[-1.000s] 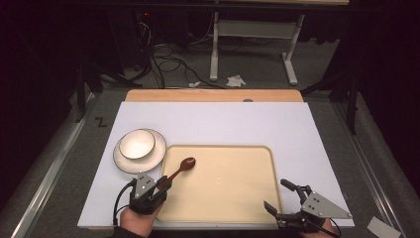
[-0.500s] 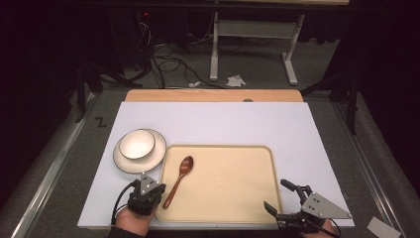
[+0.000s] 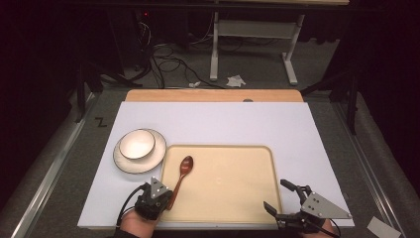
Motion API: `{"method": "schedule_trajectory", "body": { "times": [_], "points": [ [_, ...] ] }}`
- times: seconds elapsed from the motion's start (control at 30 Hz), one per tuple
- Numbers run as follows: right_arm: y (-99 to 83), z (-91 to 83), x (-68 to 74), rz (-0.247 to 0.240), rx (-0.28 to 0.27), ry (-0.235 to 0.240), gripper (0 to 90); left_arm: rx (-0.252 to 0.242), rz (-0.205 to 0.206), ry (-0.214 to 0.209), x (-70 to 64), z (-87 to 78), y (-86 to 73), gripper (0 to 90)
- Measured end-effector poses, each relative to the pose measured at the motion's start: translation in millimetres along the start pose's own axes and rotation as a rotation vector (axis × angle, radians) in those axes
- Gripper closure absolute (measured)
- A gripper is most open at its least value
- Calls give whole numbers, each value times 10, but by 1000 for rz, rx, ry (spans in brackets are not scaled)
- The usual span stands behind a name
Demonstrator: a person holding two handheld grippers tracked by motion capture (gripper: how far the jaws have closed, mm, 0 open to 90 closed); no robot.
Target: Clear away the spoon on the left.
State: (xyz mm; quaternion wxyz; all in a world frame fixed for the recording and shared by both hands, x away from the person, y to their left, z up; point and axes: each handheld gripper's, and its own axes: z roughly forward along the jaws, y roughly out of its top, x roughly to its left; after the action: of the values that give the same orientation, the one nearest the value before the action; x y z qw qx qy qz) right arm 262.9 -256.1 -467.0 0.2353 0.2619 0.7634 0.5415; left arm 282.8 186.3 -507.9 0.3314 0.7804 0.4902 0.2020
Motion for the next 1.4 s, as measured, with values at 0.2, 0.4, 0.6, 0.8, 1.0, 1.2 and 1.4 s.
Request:
{"method": "schedule_trajectory", "body": {
  "times": [0.2, 0.4, 0.6, 0.8, 1.0, 1.2, 1.4],
  "points": [
    [0, -3, 0, 2, -2, 1, 162, 56, 42, -16, -100, 53, -20, 900],
    [0, 2, 1, -2, -2, 4, 162, 56, 60, -45, -154, 55, -9, 900],
    [-1, 7, 7, 3, -2, 4, 162, 60, 82, -74, -230, 72, 5, 900],
    [-1, 13, 10, 1, -1, 6, 162, 60, 103, -91, -303, 87, 24, 900],
    [0, 13, 14, -1, 4, 3, 162, 53, 125, -115, -376, 109, 40, 767],
    [1, 14, 16, -4, 5, 2, 162, 50, 135, -125, -420, 124, 53, 446],
    [1, 13, 14, 2, -3, 8, 163, 6, 115, -119, -355, 79, 63, 153]
  ]
}}
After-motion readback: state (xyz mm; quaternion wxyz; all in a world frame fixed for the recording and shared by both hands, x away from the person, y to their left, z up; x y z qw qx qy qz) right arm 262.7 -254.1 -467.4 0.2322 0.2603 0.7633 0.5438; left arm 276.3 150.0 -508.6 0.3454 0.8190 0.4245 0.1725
